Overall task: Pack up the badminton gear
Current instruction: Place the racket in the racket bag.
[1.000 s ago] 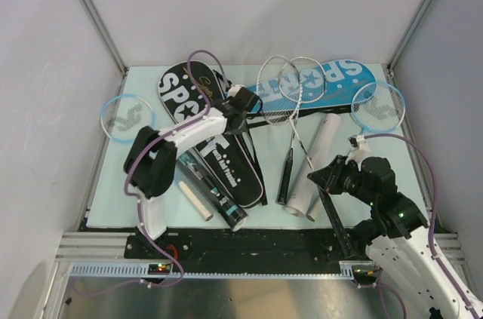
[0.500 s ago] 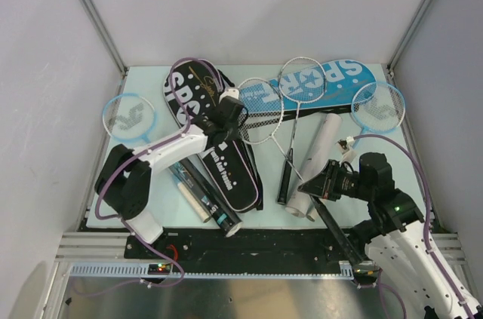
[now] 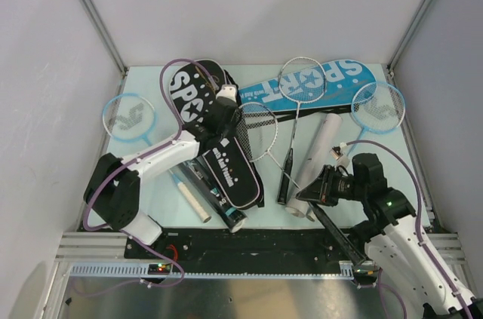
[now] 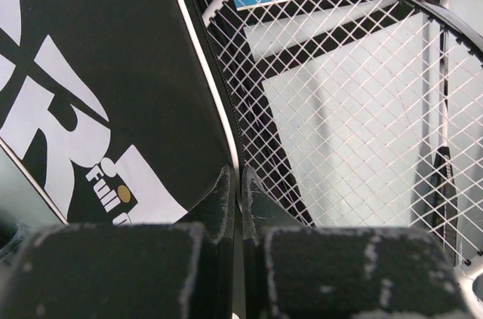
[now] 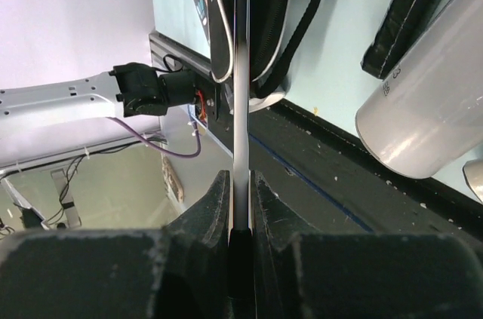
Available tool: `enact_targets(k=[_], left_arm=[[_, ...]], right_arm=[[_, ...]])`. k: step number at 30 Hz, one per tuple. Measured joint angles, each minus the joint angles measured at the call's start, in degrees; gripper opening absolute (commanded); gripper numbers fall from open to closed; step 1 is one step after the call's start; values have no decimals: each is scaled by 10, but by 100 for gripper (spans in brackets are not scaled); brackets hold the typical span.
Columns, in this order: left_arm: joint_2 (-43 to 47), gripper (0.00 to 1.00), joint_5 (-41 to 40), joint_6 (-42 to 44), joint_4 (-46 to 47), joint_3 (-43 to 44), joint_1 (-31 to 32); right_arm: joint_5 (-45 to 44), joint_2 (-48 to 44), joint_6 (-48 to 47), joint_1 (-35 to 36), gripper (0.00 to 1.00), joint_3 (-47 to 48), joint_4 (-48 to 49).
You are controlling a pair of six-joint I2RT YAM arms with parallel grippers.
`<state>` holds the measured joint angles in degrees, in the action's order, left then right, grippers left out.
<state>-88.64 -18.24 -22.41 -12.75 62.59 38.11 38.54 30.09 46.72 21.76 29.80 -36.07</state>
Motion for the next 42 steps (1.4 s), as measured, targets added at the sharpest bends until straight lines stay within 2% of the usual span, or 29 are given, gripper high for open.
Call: enact_targets(k=[7,16,30,42], left_arm=[[6,0,16,0,14,-4,0],[16,0,50,-11,28,-22,0],[49,0,84,-89,75,-77,0],[79,0,101,-113,88,-113,-1]], right_arm=[[47,41,33,0,0,-19,83],[91,204,52,17,0,-19,250],[-69,445,20,111,0,12,500],[-116,606,13,122,0,125,590]])
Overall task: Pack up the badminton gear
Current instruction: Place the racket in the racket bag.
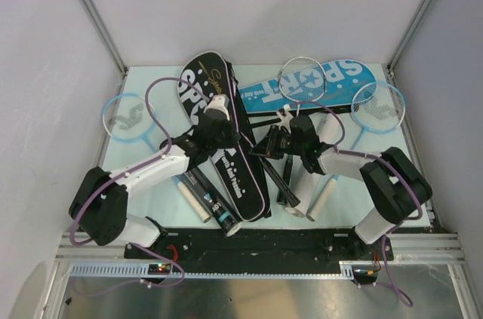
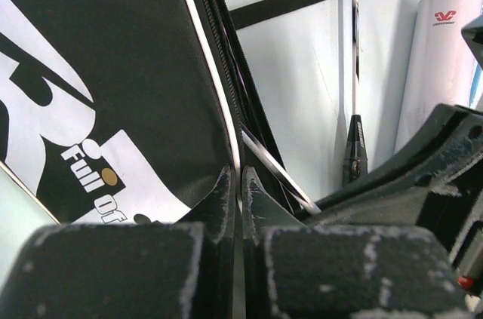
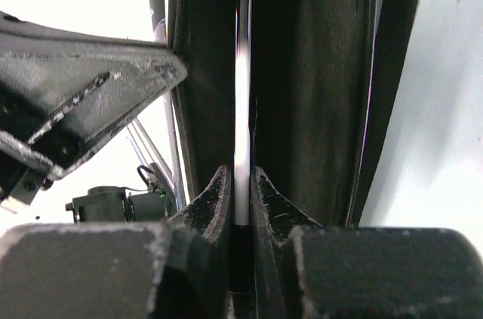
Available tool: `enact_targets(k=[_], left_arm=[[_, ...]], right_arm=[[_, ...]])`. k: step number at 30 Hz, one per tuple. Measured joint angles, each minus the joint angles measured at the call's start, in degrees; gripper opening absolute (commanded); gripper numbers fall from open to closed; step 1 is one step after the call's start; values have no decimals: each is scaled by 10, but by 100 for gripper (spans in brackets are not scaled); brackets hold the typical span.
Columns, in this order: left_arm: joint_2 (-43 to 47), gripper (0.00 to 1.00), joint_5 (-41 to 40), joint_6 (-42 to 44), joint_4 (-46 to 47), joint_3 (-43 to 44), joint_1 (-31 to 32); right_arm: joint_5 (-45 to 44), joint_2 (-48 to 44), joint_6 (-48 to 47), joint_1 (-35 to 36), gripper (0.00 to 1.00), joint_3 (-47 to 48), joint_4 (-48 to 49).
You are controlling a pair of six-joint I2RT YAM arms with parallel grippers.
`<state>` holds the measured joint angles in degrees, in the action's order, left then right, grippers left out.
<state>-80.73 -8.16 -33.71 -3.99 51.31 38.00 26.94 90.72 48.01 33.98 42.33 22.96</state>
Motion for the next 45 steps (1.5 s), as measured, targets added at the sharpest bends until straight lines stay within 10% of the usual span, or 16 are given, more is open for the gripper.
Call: enact_targets(k=[34,45], left_arm=[[51,0,33,-94,61,-60,-8],[48,0,33,-99,74,-68,-7]], right_arm=[[-170,186,-66,75,1,101,103],[-246,194,-78,95,52,109,80]])
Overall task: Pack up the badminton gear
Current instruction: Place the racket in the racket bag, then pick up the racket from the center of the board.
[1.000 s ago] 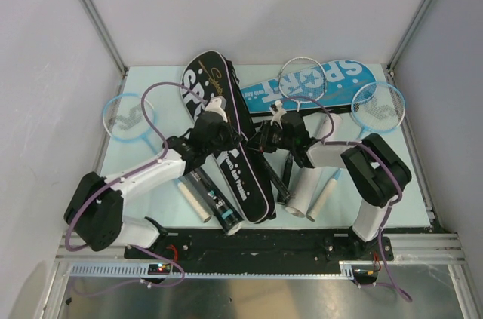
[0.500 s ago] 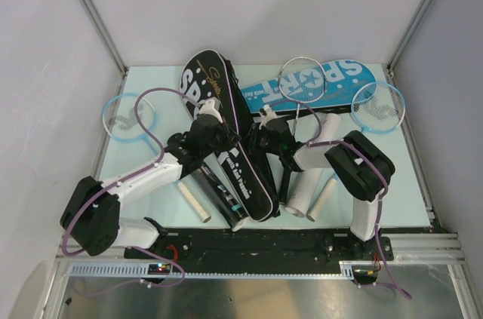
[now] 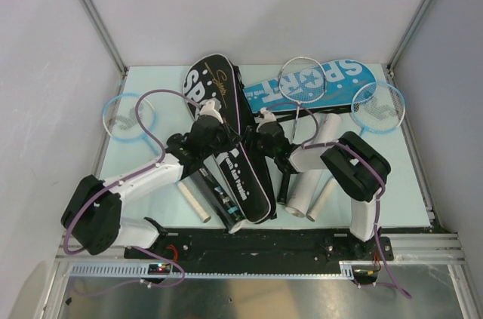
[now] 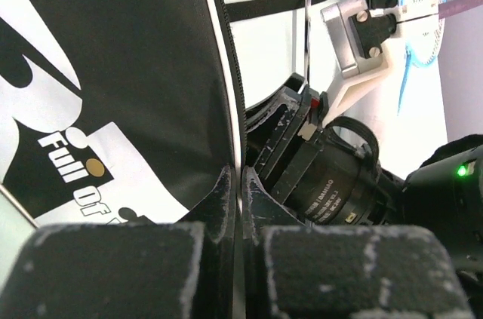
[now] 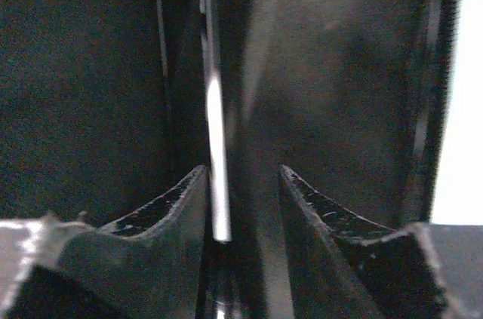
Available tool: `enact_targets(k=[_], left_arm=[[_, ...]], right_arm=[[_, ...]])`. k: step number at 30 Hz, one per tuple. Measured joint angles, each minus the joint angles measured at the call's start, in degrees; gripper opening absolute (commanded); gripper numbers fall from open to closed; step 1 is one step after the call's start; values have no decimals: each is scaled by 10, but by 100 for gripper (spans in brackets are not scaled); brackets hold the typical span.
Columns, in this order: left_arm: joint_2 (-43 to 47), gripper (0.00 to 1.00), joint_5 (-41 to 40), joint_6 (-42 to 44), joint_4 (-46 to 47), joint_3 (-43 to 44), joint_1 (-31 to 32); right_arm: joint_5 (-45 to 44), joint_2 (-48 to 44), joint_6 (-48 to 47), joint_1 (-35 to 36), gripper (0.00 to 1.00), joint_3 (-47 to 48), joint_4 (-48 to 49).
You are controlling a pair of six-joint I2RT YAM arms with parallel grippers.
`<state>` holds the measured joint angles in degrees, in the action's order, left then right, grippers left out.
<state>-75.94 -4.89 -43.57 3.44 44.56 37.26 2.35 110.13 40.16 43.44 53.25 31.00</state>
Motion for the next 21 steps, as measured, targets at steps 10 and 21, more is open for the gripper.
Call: enact_targets(k=[10,21], left_arm=[[-31,0,3,6,4,0,-2],[-52,0,3,21,11,0,-11]], right_arm=[[75,-128,-40,-62,56,0,-136],[42,-206,-59,-163,58,-6,-270]])
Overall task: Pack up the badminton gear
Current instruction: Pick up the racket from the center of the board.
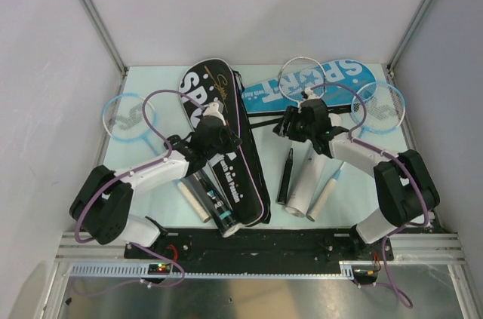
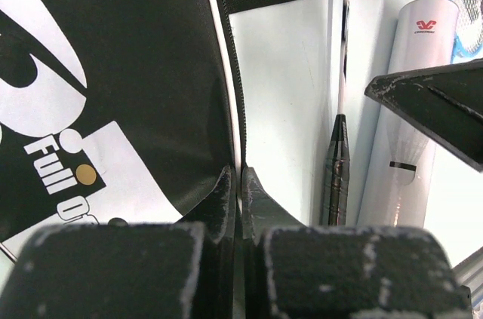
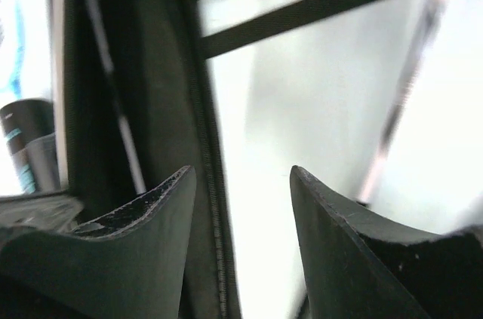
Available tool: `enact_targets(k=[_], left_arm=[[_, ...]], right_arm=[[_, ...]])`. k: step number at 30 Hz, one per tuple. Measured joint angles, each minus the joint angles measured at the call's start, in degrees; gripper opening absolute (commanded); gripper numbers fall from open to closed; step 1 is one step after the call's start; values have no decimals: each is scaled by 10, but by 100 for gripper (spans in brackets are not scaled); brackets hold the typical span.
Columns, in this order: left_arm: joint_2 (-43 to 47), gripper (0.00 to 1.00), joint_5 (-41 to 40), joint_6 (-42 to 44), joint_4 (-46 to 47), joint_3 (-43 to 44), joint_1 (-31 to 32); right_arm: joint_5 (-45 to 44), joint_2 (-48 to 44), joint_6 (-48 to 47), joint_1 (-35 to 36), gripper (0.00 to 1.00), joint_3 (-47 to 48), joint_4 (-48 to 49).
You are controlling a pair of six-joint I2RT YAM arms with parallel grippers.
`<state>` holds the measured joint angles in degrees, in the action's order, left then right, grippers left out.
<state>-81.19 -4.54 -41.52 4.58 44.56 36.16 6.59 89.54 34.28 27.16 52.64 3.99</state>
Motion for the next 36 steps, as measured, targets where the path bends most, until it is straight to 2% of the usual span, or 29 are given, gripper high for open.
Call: enact_targets(k=[8,16,22,25,27,32,36], left_arm=[[0,0,3,6,0,0,0],[0,0,3,10,0,0,-1],[0,0,3,10,0,0,-1],[0,0,2,11,0,0,-1],[0,0,2,11,0,0,-1],[0,0,2,13,0,0,-1],[0,0,2,15,0,0,-1]], right_arm=[[-34,46,-7,-64,56,-3,-51],[-47,115,-9,-73,50,29,-72],[-49,144,-10,-73,33,55,-70],[-51,147,-16,-73,13,56,-71],[-53,148,-22,-72,3,56,-71],[-53,142,-31,-72,0,56,-75],[-44,100,-47,-72,0,55,-91]])
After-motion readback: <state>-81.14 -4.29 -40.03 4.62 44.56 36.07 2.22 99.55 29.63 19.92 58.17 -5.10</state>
